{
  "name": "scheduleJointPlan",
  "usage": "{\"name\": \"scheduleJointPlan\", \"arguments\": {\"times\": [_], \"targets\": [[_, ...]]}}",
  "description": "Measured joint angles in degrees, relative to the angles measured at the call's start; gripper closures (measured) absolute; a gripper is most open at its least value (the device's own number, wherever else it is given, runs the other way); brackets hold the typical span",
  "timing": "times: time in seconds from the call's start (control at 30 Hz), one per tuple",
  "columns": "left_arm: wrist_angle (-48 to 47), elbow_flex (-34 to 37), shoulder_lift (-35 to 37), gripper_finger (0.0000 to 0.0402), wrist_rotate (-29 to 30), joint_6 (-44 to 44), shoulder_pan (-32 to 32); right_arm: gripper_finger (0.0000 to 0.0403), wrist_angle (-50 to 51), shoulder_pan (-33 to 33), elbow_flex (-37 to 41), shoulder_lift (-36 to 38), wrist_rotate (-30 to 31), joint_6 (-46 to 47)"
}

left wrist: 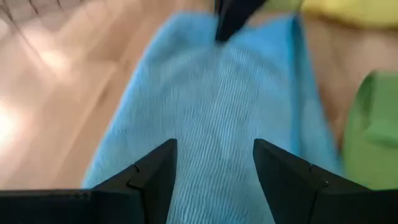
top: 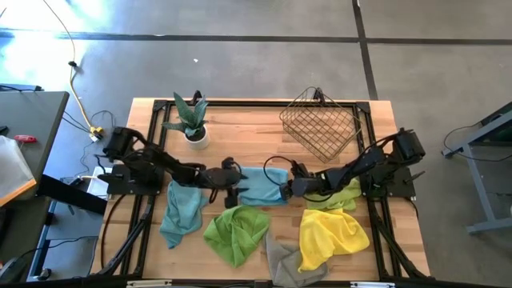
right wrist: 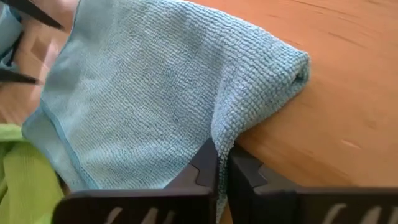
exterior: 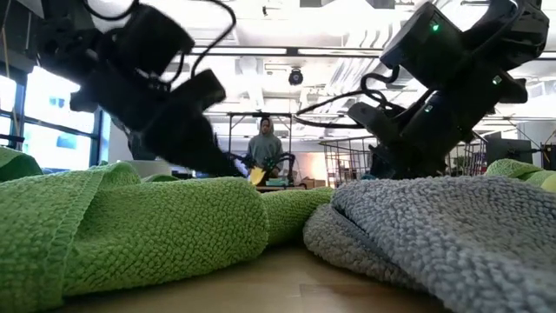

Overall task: Fold microfiber towels
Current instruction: Put the top blue towel into the wire basket

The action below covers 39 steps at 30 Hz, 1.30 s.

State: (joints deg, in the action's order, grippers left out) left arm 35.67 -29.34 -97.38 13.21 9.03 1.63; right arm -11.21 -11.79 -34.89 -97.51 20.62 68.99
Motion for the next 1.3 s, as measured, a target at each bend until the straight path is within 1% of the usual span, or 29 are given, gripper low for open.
{"name": "scheduleJointPlan", "arguments": {"times": [0.2, 0.37, 0.6, 0.83, 0.93, 1.03, 1.17, 1.3], "targets": [[-3.68, 0.02, 9.39, 0.0200, -0.48, -0.04, 0.58, 0.0402, 0.34, 0.32, 0.21, 4.65, -1.24, -5.47], [-6.97, 0.02, 17.27, 0.0200, -0.45, -0.14, 2.25, 0.0402, -0.39, 1.26, 0.17, 9.90, -3.96, -8.82], [-11.07, 0.00, 25.23, 0.0200, 1.86, -0.20, 5.12, 0.0402, -2.79, 5.06, 0.13, 16.63, -8.17, -13.96], [-12.12, 0.02, 29.28, 0.0200, 4.38, -0.67, 7.76, 0.0403, -6.77, 12.64, 0.11, 24.84, -10.86, -20.71], [-11.96, 0.02, 29.78, 0.0200, 5.68, -1.20, 8.75, 0.0403, -8.77, 16.89, 0.11, 28.08, -12.36, -23.04], [-11.94, 0.02, 29.94, 0.0200, 7.27, -1.43, 9.45, 0.0403, -11.30, 21.57, 0.11, 30.65, -12.59, -25.12], [-11.92, 0.02, 29.94, 0.0200, 8.87, -1.74, 10.07, 0.0403, -16.13, 28.87, 0.07, 32.78, -12.55, -26.63], [-11.94, 0.02, 29.94, 0.0200, 9.73, -1.74, 10.12, 0.0403, -22.04, 36.10, 0.02, 33.01, -11.82, -28.17]]}}
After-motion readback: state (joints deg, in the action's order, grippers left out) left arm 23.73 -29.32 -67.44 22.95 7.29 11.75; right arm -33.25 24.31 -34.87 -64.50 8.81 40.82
